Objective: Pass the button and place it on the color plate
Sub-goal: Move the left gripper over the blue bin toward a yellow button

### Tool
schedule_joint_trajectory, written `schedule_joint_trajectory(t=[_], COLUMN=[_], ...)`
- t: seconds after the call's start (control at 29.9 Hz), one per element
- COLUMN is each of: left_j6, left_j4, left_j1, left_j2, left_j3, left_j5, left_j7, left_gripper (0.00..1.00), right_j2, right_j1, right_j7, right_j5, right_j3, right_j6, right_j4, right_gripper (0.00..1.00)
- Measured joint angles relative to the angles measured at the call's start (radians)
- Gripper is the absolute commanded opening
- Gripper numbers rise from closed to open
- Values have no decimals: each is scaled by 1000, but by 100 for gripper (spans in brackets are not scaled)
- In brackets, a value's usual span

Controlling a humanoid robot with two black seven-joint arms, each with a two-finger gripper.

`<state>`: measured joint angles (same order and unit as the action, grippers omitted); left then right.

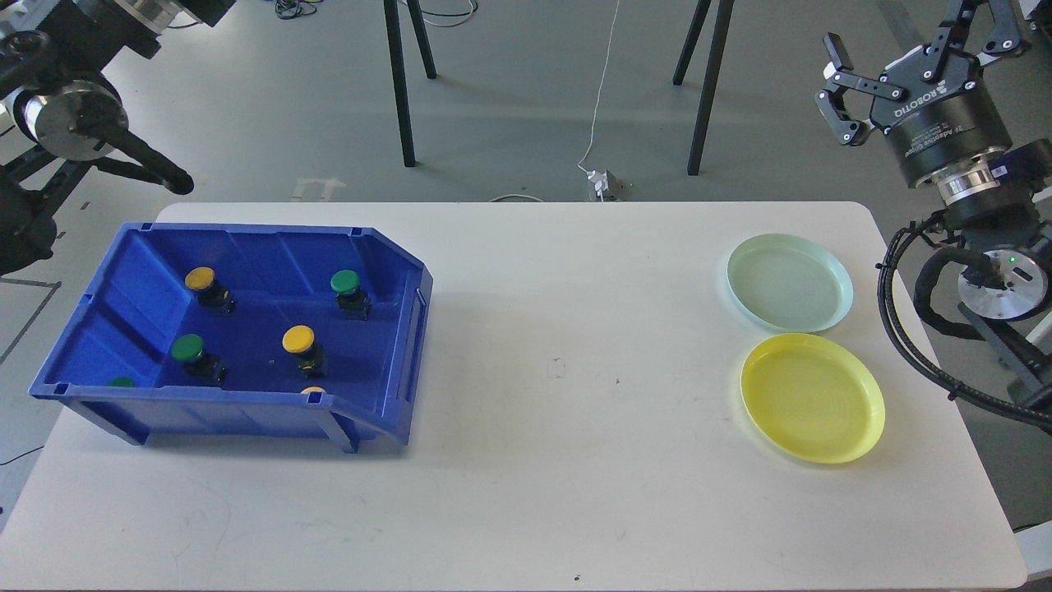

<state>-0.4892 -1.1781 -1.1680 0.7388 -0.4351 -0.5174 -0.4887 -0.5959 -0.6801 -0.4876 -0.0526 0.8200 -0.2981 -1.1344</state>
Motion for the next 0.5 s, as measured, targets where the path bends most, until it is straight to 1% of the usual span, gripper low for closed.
schedule_joint_trajectory(t=[0.1, 0.2, 0.33, 0.5], left_j6=[0, 0, 0, 1], left_j4=[-128, -200, -208, -139], left_j1=[-34, -71, -84, -74], left_j2=[119, 198, 249, 249], left_j3=[87, 184, 283, 403], left_j5=[-258, -546, -830, -1020], left_j7=[0, 0, 0, 0], left_gripper=[100, 100, 100, 99], right_j2=[-4, -6, 0, 4], right_j1=[9, 11, 11, 11], right_j7=[0, 0, 0, 0], right_j5=[0, 0, 0, 0], right_j3=[1, 2, 2, 2], right_j6=[1, 1, 1, 5], right_j4=[-1, -2, -2, -1], right_gripper=[99, 99, 99, 99])
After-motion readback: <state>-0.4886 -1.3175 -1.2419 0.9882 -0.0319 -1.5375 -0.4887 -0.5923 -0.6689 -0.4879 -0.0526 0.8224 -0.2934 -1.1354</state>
